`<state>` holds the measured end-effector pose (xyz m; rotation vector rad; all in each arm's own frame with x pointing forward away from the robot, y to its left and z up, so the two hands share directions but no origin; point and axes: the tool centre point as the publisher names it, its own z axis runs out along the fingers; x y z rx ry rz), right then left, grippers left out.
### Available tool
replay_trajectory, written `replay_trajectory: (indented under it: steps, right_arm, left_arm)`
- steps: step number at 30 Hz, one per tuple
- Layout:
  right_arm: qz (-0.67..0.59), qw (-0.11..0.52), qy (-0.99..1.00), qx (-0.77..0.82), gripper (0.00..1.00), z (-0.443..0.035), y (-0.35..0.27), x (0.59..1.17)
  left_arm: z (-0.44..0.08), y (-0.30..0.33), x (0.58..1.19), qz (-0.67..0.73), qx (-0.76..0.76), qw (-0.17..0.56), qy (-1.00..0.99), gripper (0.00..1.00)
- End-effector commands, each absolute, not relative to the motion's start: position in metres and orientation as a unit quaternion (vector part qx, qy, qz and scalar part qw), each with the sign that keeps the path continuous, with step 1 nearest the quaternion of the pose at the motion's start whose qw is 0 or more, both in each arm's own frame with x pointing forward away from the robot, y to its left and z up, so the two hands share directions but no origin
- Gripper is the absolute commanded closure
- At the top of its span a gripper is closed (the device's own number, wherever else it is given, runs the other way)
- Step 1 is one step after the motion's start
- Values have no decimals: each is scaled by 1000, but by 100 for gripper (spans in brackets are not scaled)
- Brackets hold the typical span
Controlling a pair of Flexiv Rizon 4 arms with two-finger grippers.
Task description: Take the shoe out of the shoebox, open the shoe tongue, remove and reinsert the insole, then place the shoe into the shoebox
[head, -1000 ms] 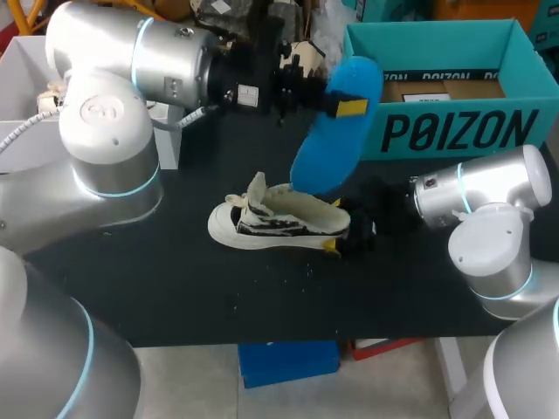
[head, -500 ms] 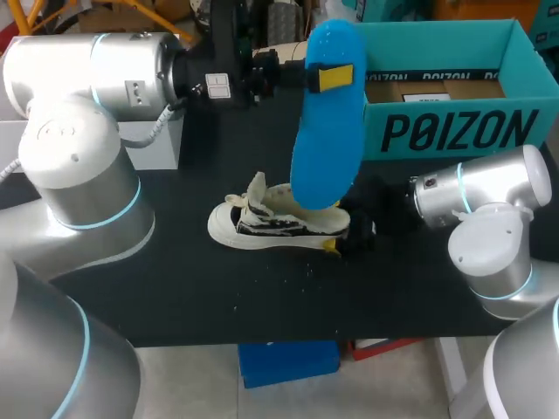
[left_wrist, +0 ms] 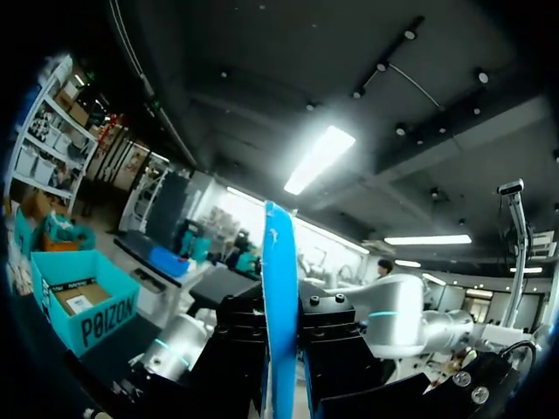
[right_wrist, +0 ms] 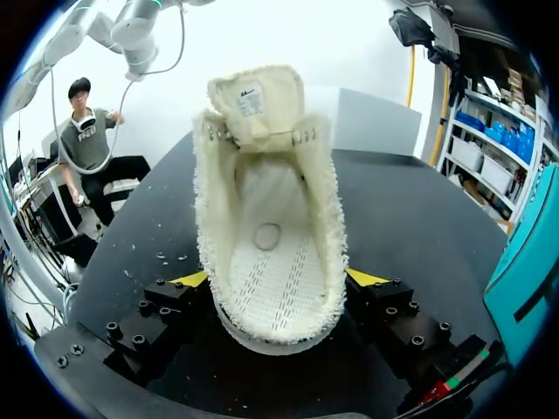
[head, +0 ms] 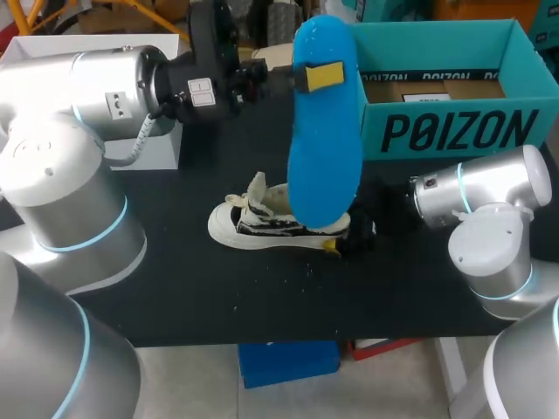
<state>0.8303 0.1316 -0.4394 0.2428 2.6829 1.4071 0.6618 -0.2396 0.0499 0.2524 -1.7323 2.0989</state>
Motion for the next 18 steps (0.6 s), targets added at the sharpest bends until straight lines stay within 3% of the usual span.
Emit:
replay_trajectory:
  steps: [1, 5, 6, 7, 18]
  right_arm:
    - [462, 51, 882, 81, 100, -442, 132, 831]
    - [456, 53, 885, 76, 100, -439, 130, 832]
    - [450, 53, 889, 71, 63, -437, 129, 832]
    - [428, 52, 901, 59, 0, -433, 124, 833]
    - [256, 21, 966, -22, 0, -407, 99, 837]
  left_arm:
    - [51, -238, 659, 753, 93, 202, -619, 100]
    - [51, -238, 659, 753, 93, 202, -619, 100]
    - [51, -238, 659, 753, 93, 202, -619, 100]
    - [51, -238, 659, 753, 93, 202, -619, 100]
    - [51, -238, 659, 753, 93, 202, -619, 100]
